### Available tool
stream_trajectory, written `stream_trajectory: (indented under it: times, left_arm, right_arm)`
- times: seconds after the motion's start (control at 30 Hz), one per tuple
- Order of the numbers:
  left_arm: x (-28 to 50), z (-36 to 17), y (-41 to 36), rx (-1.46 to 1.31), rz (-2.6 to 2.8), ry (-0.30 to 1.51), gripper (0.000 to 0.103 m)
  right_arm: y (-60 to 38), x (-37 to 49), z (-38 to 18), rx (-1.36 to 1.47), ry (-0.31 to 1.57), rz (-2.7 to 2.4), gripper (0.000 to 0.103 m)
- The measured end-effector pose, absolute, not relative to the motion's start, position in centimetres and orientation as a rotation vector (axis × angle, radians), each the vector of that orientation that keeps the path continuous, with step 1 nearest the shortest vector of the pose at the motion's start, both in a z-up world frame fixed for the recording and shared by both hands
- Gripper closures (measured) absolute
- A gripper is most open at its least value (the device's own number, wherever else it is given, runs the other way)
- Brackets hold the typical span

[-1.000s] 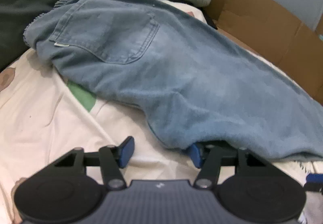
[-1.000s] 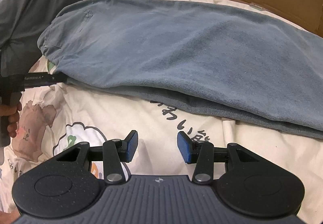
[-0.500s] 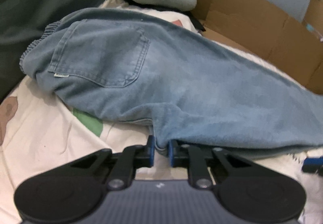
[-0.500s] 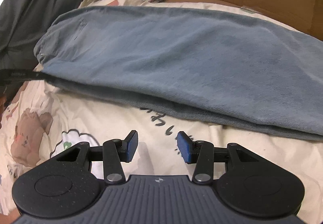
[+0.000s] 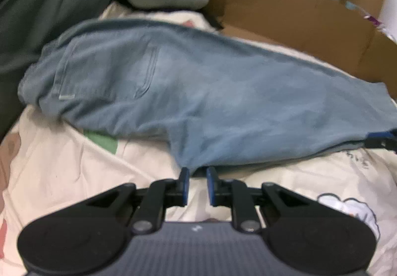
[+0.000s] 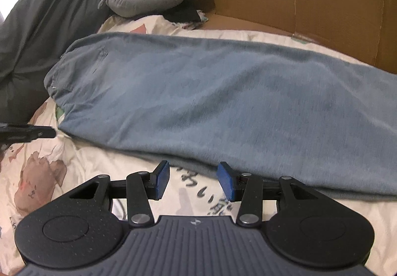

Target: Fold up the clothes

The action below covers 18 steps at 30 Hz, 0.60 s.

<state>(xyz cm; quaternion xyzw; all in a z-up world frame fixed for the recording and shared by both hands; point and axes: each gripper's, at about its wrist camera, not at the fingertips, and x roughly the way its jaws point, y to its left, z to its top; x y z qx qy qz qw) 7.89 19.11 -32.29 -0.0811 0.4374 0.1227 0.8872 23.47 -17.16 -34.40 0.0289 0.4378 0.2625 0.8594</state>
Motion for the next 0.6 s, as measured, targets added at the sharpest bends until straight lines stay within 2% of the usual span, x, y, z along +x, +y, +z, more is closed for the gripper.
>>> stream_trajectory:
  times: [0.2,0.37,0.43,0.6]
  left_arm:
    - [10.0,-31.8,17.9,-0.166,0.188,0.860,0.085]
    - [12.0,-32.4,17.1,-0.178,0.164,0.839,0.081]
    - [12.8,-33.0,16.9,-0.184,0.155,0.841,0.080]
    - [14.2,-35.0,16.8,-0.174,0.136,0.886,0.079]
  right_arm:
    - [-16.1,24.5,-34.4,0.010,0.899,0.555,0.053]
    - [-15.0,25.5,-34.2,-0.023,0.888,0.551,0.058]
    - [-14.4,26.0,-34.6,-0.055,0.889,0.556,0.064]
    - [-12.9,26.6,-36.1,-0.163,0.908,0.571,0.064]
